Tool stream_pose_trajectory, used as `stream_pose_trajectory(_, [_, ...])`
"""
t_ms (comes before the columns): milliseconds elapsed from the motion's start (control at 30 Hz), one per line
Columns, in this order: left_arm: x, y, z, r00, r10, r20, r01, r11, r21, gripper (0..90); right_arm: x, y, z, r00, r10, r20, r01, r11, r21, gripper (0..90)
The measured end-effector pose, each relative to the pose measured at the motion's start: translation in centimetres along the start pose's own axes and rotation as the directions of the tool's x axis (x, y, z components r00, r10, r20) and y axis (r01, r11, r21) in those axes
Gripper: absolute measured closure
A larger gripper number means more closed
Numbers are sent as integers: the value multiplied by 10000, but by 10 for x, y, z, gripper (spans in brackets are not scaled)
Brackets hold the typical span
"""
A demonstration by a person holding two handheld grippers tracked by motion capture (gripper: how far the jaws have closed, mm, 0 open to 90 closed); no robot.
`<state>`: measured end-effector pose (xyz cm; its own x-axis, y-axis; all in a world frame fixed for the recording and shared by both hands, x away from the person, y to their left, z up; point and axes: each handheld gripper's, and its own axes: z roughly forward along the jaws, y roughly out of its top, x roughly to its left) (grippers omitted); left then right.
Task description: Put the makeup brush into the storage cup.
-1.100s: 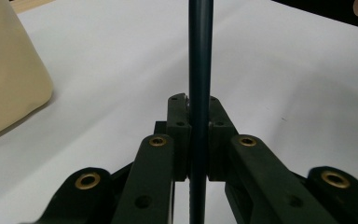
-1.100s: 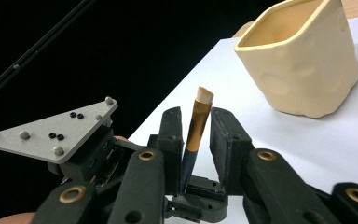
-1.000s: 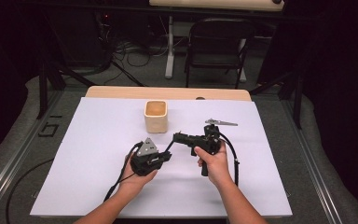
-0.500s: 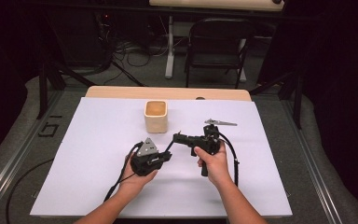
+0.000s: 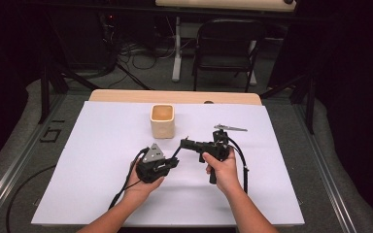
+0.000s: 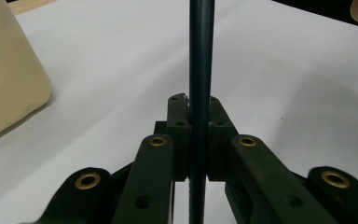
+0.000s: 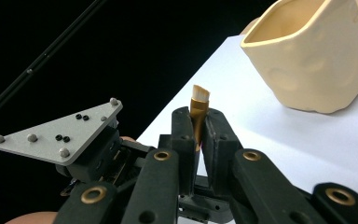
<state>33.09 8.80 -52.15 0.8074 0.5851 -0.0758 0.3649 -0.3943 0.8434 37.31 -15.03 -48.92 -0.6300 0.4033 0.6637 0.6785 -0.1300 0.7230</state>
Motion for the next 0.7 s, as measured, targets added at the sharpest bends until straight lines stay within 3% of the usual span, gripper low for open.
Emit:
stream_pose_trajectory(633, [2,0,-1,9998,-176,98,177,9998,-94,835,0,0,0,9999,64,-94,-65,10000,-61,841])
stream_pose_trajectory(700, [3,0,-1,9996,-288,44,289,9995,-123,784,1,0,0,10000,-3,-11,3,9999,-135,841])
